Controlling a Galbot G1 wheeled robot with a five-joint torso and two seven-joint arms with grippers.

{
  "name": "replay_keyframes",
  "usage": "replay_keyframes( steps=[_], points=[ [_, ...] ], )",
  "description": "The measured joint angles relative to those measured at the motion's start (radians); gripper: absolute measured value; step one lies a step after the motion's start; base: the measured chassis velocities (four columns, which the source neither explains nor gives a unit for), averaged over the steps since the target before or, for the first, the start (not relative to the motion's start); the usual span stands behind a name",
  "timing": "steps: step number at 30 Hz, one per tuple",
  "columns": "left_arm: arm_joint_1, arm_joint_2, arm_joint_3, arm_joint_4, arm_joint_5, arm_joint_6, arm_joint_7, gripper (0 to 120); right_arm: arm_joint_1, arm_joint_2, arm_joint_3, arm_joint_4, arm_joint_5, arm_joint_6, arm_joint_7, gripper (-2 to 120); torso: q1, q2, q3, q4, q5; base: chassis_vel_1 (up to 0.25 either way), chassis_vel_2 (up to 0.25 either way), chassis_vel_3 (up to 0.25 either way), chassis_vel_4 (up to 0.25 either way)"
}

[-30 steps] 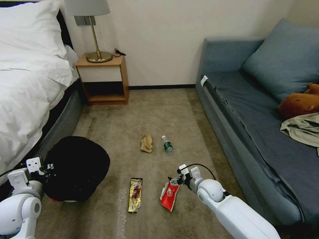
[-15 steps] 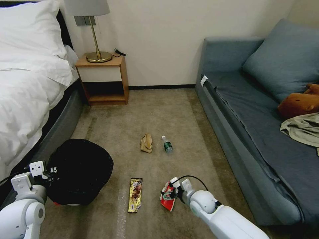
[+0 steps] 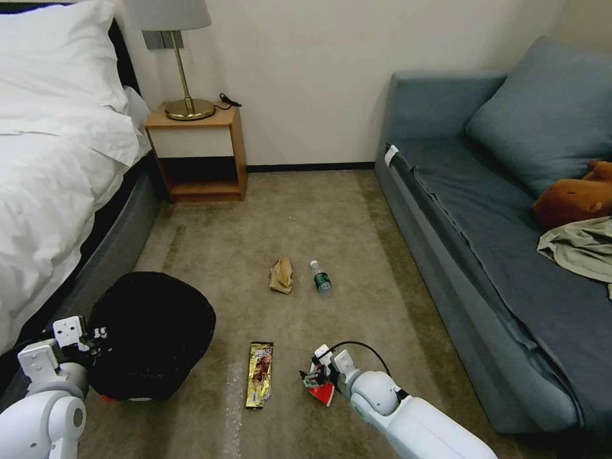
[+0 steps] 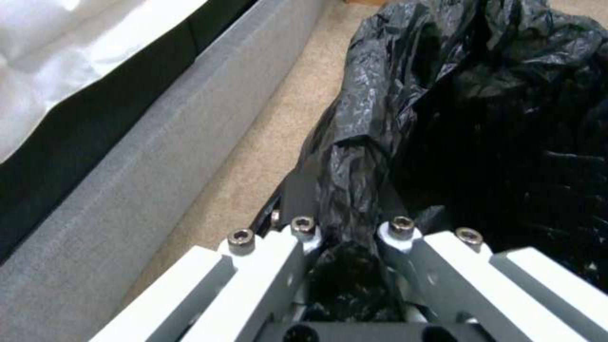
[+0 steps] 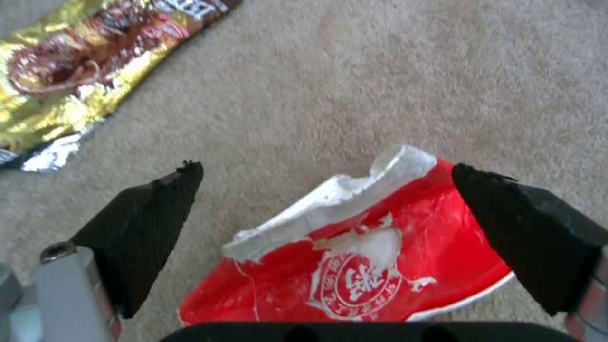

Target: Pick up the trash bin, then pick up the garbage on the floor and place it into the trash bin.

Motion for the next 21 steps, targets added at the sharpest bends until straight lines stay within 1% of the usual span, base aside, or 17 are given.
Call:
replay_keyframes(
  steps=[8,12,13,14,15,16,18,19,21],
  points=[
    [-0.008,-0.006,0.006,0.002,0.007,-0.001,0.0,4,0.007,0.009,-0.01,-0.05,-0.04,0.007,0.001,99,0.0,0.0,0.0,-0.0001,0.0,0.0,0.0,0.0,0.0],
    [-0.013,-0.006,0.007,0.01,0.008,-0.001,0.0,4,0.014,0.008,-0.014,-0.072,-0.051,0.006,-0.004,93,0.0,0.0,0.0,0.0,0.0,0.0,0.0,0.0,0.0],
    [-0.013,-0.006,0.007,0.01,0.008,-0.001,0.0,4,0.014,0.008,-0.014,-0.072,-0.051,0.006,-0.004,93,0.0,0.0,0.0,0.0,0.0,0.0,0.0,0.0,0.0],
    [-0.015,-0.006,0.008,0.012,0.009,-0.001,0.0,4,0.017,0.008,-0.015,-0.077,-0.056,0.006,-0.007,90,0.0,0.0,0.0,0.0,0.0,0.0,0.0,0.0,0.0],
    [-0.018,-0.006,0.01,0.015,0.01,-0.001,0.0,4,0.021,0.008,-0.016,-0.083,-0.059,0.004,-0.011,82,0.0,0.0,0.0,-0.0001,0.0001,0.0,0.0,0.0,0.0],
    [-0.018,-0.006,0.01,0.015,0.01,-0.001,0.0,4,0.021,0.008,-0.016,-0.083,-0.059,0.004,-0.011,82,0.0,0.0,0.0,-0.0001,0.0001,0.0,0.0,0.0,0.0],
    [-0.022,-0.006,0.012,0.019,0.011,-0.001,0.0,4,0.027,0.008,-0.018,-0.09,-0.06,0.002,-0.016,74,0.0,0.0,0.0,0.0,0.0001,0.0,0.0,0.0,0.0],
    [-0.022,-0.006,0.012,0.019,0.011,-0.001,0.0,4,0.027,0.008,-0.018,-0.09,-0.06,0.002,-0.016,74,0.0,0.0,0.0,0.0,0.0001,0.0,0.0,0.0,0.0],
    [-0.026,-0.006,0.013,0.023,0.012,-0.002,0.0,4,0.034,0.009,-0.02,-0.102,-0.063,0.002,-0.023,61,0.0,0.0,0.0,0.0,0.0,0.0,0.0,0.0,0.0]
  ],
)
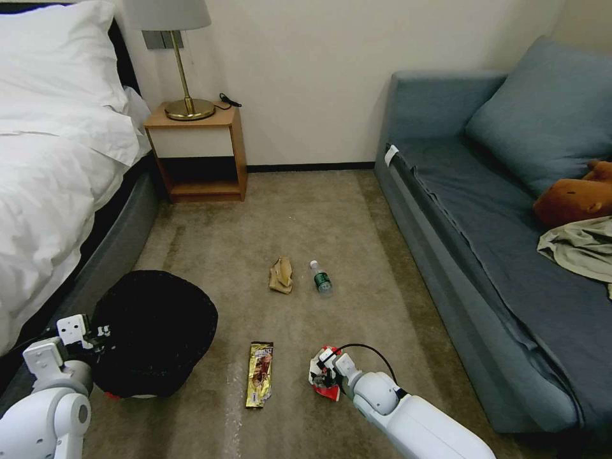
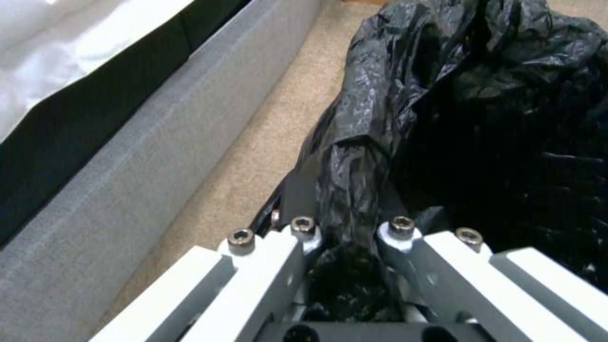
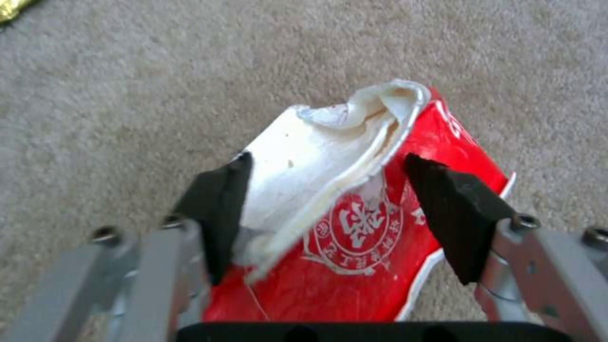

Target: Pick up the trash bin, then pick up the garbage on the floor and place it into the trash bin.

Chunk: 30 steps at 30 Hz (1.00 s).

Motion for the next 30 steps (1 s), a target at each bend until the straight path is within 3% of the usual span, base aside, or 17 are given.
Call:
replay_keyframes(
  steps=[4,6,17,30],
  points=[
    [-0.002,0.002,0.0,0.003,0.0,0.0,0.0,4,0.003,0.002,0.0,-0.01,-0.005,0.001,-0.005,51,0.0,0.0,0.0,0.0,0.0,0.0,0.0,0.0,0.0],
    [-0.006,0.007,0.0,0.009,0.0,0.0,0.0,4,0.005,0.005,0.0,-0.022,-0.012,0.006,-0.009,39,0.0,0.0,0.0,0.0,0.0,0.0,0.0,0.0,0.0],
    [-0.012,0.009,0.001,0.023,0.0,-0.007,0.002,4,0.013,0.005,0.004,-0.018,-0.013,0.01,-0.011,2,0.0,0.0,0.0,0.0,0.0,0.0,0.0,0.0,0.0],
    [-0.005,0.009,0.001,0.02,-0.001,-0.01,0.006,4,0.051,0.009,0.009,0.029,0.005,0.009,-0.008,0,0.0,0.0,0.0,0.0,0.0,0.0,0.0,0.0,0.0]
  ],
)
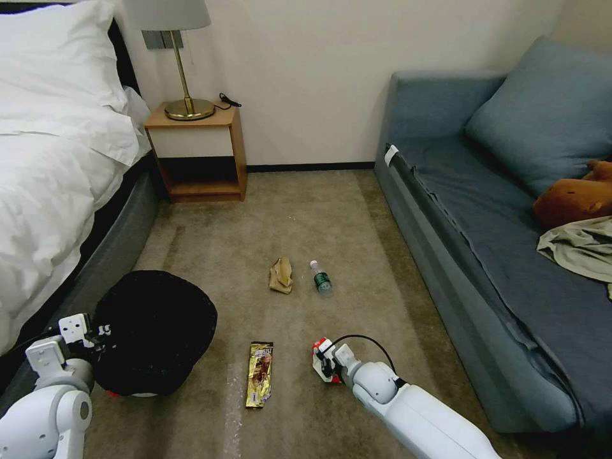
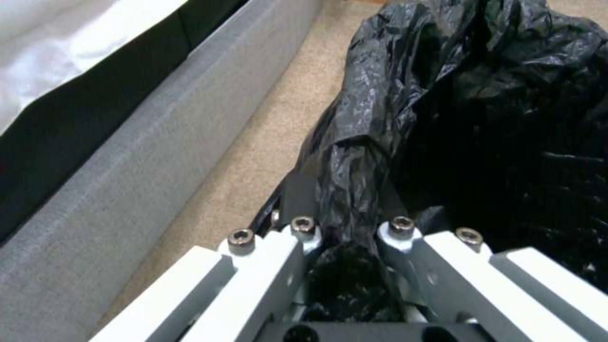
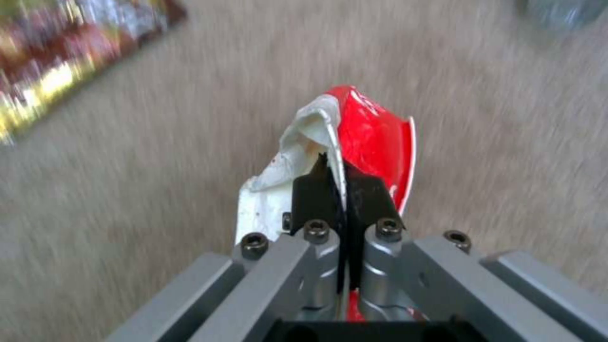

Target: Pick up the trash bin, then pick up the garbage on the floor and place it into the trash bin.

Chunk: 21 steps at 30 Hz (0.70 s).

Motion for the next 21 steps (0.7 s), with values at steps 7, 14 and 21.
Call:
replay_keyframes(
  steps=[7,14,21],
  points=[
    [0.004,-0.005,0.005,-0.012,0.0,0.001,0.0,4,0.051,-0.015,-0.007,0.092,0.06,-0.023,0.009,0,0.0,0.0,0.0,0.0,-0.0001,0.0,0.0,0.0,0.0],
    [0.01,-0.016,0.014,-0.02,0.005,0.002,-0.001,4,0.097,-0.035,-0.01,0.151,0.094,-0.032,0.016,0,0.0,0.0,0.0,0.0,0.0,0.0,0.0,0.0,0.0],
    [0.007,-0.028,0.029,-0.025,0.013,0.003,-0.001,4,0.145,-0.061,-0.008,0.233,0.167,-0.044,0.022,0,0.0,0.0,0.0,-0.0001,0.0,0.0,0.0,0.0,0.0]
  ],
)
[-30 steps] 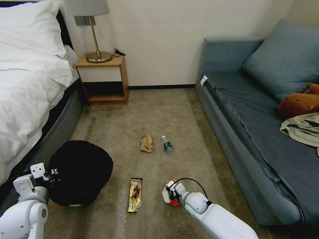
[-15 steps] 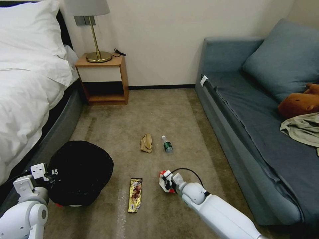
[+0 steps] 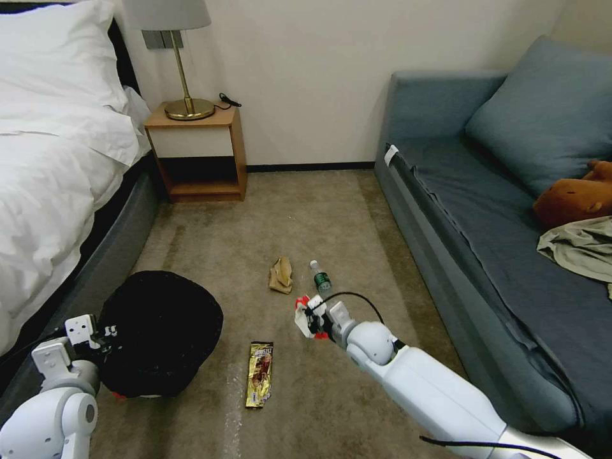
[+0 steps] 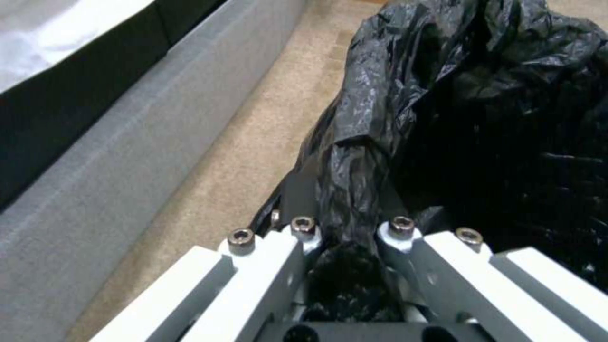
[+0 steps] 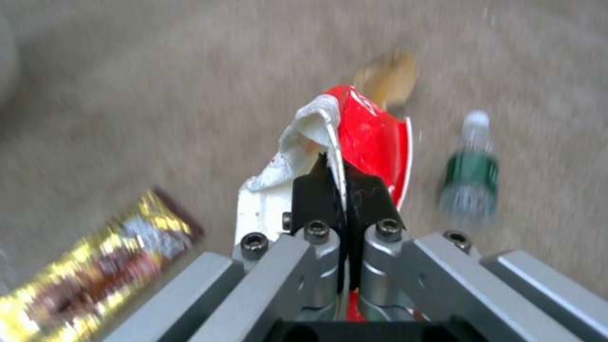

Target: Pick up the trash bin, then pick up the garbage on the floor and place it into the trash bin.

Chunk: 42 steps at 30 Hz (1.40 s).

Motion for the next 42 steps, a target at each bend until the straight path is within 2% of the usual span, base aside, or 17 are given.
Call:
replay_keyframes(
  steps=[6,8,9,13,17,21,23,34,37,39,41,42],
  points=[
    [-0.008,-0.012,0.014,-0.006,0.01,0.005,-0.001,4,0.063,-0.02,-0.016,0.159,0.119,-0.033,0.019,0,0.0,0.0,0.0,0.0,0.0,0.0,0.0,0.0,0.0],
    [-0.011,-0.018,0.019,-0.011,0.011,0.007,-0.002,4,0.092,-0.018,-0.033,0.252,0.203,-0.055,0.033,0,0.0,0.0,0.0,0.0,0.0,0.0,0.0,0.0,0.0],
    [-0.011,-0.018,0.019,-0.011,0.011,0.007,-0.002,4,0.092,-0.018,-0.033,0.252,0.203,-0.055,0.033,0,0.0,0.0,0.0,0.0,0.0,0.0,0.0,0.0,0.0],
    [-0.012,-0.031,0.021,-0.013,0.015,0.007,-0.003,4,0.132,0.019,-0.085,0.354,0.33,-0.073,0.061,0,0.0,0.0,0.0,0.0001,-0.0001,0.0,0.0,0.0,0.0],
    [-0.012,-0.041,0.023,-0.013,0.016,0.007,-0.003,4,0.174,0.072,-0.152,0.377,0.418,-0.058,0.076,0,0.0,0.0,0.0,0.0001,-0.0001,0.0,0.0,0.0,0.0],
    [-0.011,-0.047,0.025,-0.013,0.02,0.006,-0.003,4,0.198,0.115,-0.196,0.365,0.46,-0.037,0.084,0,0.0,0.0,0.0,0.0003,-0.0002,0.0,0.0,0.0,0.0],
    [-0.008,-0.055,0.027,-0.016,0.023,0.004,-0.002,4,0.212,0.16,-0.237,0.33,0.478,-0.012,0.088,0,0.0,0.0,0.0,0.0003,-0.0002,0.0,0.0,0.0,0.0],
    [0.002,-0.071,0.019,-0.026,0.024,-0.001,0.006,4,0.227,0.245,-0.31,0.198,0.476,0.044,0.077,0,0.0,0.0,0.0,0.0002,-0.0001,0.0,0.0,0.0,0.0],
    [0.005,-0.078,0.018,-0.029,0.024,-0.003,0.007,4,0.235,0.258,-0.323,0.137,0.462,0.058,0.056,5,0.0,0.0,0.0,0.0002,-0.0001,0.0,0.0,0.0,0.0],
    [0.008,-0.083,0.015,-0.032,0.025,-0.004,0.007,4,0.241,0.263,-0.332,0.08,0.437,0.08,0.039,16,0.0,0.0,0.0,0.0001,-0.0001,0.0,0.0,0.0,0.0],
    [0.009,-0.084,0.013,-0.033,0.025,-0.005,0.008,4,0.242,0.263,-0.334,0.067,0.43,0.085,0.033,19,0.0,0.0,0.0,0.0001,-0.0001,0.0,0.0,0.0,0.0],
    [0.011,-0.085,0.007,-0.033,0.025,-0.008,0.009,4,0.244,0.26,-0.336,0.05,0.42,0.092,0.024,26,0.0,0.0,0.0,0.0001,0.0,0.0,0.0,0.0,0.0]
  ],
)
